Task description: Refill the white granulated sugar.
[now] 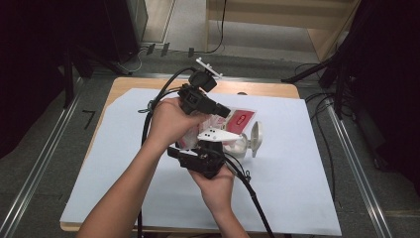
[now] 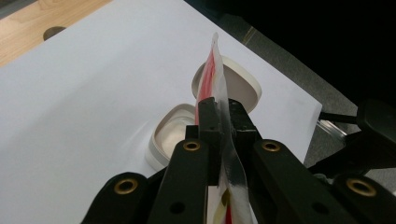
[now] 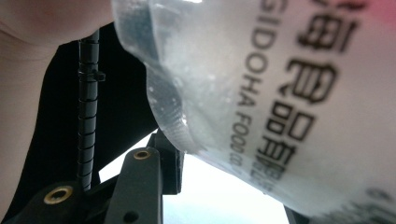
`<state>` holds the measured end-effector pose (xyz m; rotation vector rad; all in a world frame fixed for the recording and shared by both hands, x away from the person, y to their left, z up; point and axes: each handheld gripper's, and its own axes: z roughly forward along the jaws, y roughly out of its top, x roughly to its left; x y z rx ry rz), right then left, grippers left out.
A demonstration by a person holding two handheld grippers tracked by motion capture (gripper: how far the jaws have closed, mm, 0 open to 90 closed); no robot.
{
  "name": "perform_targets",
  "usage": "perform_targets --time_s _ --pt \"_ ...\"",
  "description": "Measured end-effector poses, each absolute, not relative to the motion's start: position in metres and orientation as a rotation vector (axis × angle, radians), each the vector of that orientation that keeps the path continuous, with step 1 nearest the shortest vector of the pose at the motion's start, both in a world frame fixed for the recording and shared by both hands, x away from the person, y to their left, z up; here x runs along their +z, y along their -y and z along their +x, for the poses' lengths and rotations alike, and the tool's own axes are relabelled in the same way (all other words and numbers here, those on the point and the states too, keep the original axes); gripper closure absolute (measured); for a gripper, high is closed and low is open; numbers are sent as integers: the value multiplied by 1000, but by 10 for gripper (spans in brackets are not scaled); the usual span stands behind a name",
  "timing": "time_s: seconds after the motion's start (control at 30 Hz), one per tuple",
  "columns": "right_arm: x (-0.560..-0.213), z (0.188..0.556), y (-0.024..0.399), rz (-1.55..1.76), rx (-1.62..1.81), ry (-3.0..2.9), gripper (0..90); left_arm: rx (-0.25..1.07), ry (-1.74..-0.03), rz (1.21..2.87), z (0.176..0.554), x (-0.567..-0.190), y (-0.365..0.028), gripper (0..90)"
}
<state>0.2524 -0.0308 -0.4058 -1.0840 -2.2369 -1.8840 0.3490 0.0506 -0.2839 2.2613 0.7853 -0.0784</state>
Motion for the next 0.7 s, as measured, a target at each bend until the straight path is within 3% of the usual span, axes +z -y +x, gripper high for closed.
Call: perform_targets --time_s 0.7 --pt "-416 251 24 -1046 -1880 2274 589 -103 -762 2262 346 -288 -65 881"
